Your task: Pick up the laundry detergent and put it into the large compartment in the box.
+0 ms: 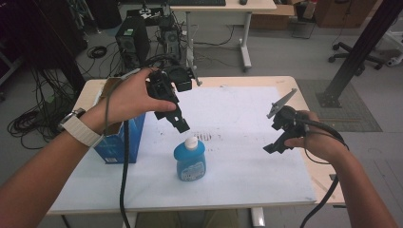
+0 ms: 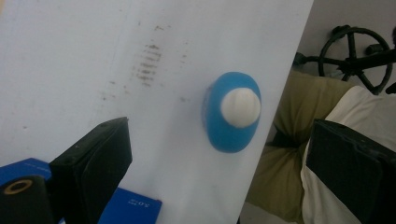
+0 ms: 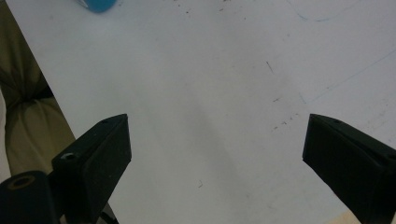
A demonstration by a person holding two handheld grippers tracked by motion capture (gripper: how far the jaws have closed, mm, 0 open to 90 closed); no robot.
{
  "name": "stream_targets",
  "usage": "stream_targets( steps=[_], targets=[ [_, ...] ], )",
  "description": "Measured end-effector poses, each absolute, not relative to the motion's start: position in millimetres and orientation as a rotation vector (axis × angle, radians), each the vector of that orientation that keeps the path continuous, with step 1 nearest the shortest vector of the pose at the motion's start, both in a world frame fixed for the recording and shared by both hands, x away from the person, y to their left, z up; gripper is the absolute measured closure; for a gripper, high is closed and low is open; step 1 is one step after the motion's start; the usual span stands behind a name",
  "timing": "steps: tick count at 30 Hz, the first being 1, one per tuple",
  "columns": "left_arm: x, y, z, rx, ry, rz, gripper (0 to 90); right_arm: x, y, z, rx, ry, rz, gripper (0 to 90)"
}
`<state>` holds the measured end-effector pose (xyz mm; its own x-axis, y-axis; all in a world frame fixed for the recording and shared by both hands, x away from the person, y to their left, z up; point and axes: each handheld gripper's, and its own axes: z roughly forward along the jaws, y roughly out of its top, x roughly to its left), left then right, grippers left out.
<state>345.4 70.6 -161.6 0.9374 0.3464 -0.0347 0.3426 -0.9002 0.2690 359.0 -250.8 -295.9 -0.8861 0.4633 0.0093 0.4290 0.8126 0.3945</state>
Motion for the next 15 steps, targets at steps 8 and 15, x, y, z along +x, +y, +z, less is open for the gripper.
stream_targets(
  steps=[8, 15],
  targets=[
    [341, 67, -169, 2.833, 0.477, -0.006, 7.3, 359, -249, -297, 0.708, 2.913, 0.602, 8.2],
    [341, 64, -175, 2.853, 0.477, -0.020, 7.3, 359, -248, -298, 0.707, 2.915, 0.597, 8.2]
  ],
)
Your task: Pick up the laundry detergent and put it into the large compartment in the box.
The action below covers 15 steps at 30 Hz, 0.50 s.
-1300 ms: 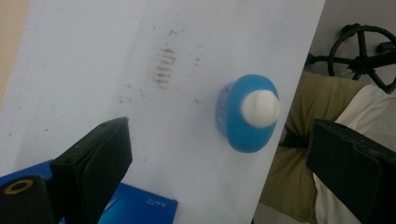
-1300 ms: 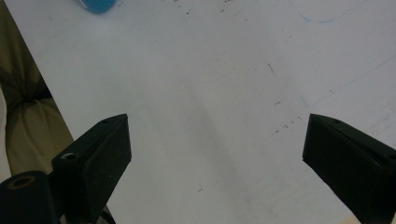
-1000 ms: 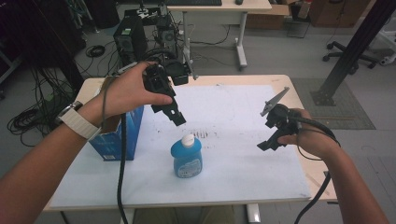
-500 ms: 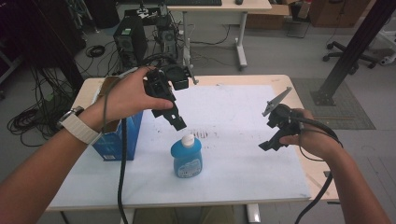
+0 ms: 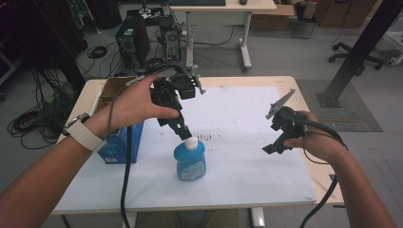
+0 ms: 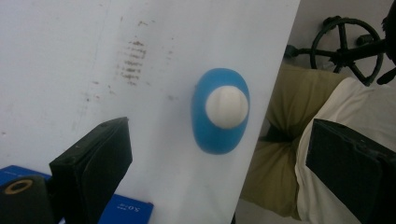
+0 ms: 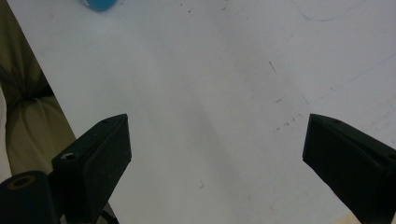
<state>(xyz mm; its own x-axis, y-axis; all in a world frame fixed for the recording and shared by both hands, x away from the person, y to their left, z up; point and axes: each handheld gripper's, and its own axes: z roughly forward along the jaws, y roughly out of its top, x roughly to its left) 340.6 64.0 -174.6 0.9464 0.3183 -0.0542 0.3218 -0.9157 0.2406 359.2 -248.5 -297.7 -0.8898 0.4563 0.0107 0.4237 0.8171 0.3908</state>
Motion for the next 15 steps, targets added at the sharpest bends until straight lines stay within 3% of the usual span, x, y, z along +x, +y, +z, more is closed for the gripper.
stream_targets(
  steps=[15],
  targets=[
    [336, 59, -188, 2.844, 0.461, -0.047, 6.9, 358, -248, -297, 0.702, 2.915, 0.602, 8.2]
  ],
)
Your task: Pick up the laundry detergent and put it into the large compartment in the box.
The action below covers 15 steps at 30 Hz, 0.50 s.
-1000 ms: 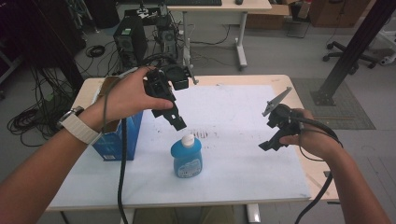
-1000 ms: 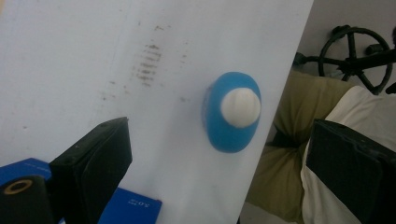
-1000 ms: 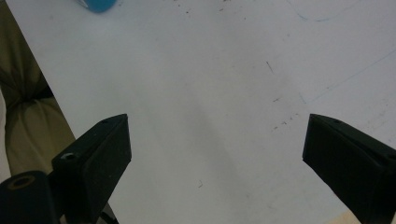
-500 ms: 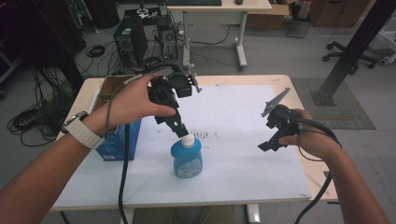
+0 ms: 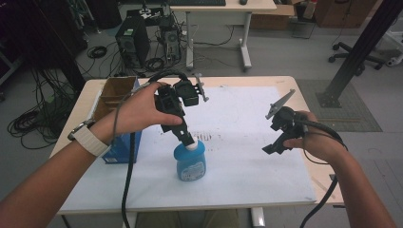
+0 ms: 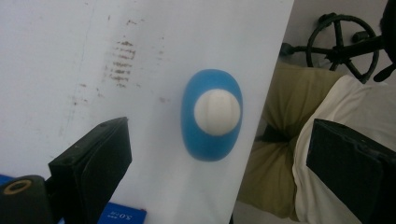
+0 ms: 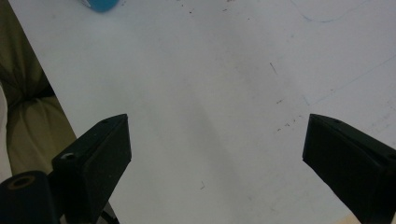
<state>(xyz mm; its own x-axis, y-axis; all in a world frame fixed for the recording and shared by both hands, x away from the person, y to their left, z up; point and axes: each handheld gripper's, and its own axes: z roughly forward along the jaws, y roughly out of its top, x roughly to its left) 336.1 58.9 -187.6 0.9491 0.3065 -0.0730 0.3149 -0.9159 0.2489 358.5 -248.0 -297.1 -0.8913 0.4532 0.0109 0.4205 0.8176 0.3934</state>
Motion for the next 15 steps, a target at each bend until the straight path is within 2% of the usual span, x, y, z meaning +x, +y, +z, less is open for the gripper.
stream_targets(
  steps=[15],
  targets=[
    [332.4, 58.3, -197.5, 2.834, 0.456, -0.051, 6.9, 358.0, -249.3, -297.4, 0.705, 2.911, 0.607, 8.2]
  ],
)
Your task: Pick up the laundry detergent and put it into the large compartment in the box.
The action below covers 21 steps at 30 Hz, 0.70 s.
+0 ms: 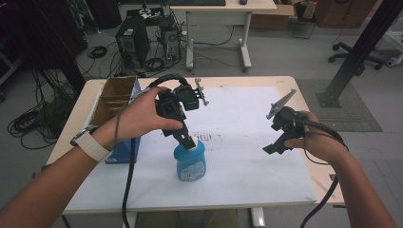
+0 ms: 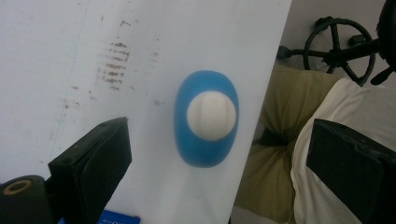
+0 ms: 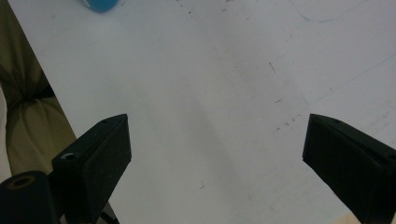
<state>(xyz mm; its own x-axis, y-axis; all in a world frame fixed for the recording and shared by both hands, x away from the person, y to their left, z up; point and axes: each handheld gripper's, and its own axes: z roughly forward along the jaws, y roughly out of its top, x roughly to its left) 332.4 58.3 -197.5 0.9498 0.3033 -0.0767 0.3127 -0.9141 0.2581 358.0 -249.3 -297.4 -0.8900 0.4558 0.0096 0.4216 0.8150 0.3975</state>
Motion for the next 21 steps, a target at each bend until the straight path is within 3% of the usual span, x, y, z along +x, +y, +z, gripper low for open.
stream_targets(
  steps=[21],
  targets=[
    [330, 54, -218, 2.846, 0.447, -0.036, 7.0, 358, -248, -299, 0.701, 2.915, 0.604, 8.2]
  ],
)
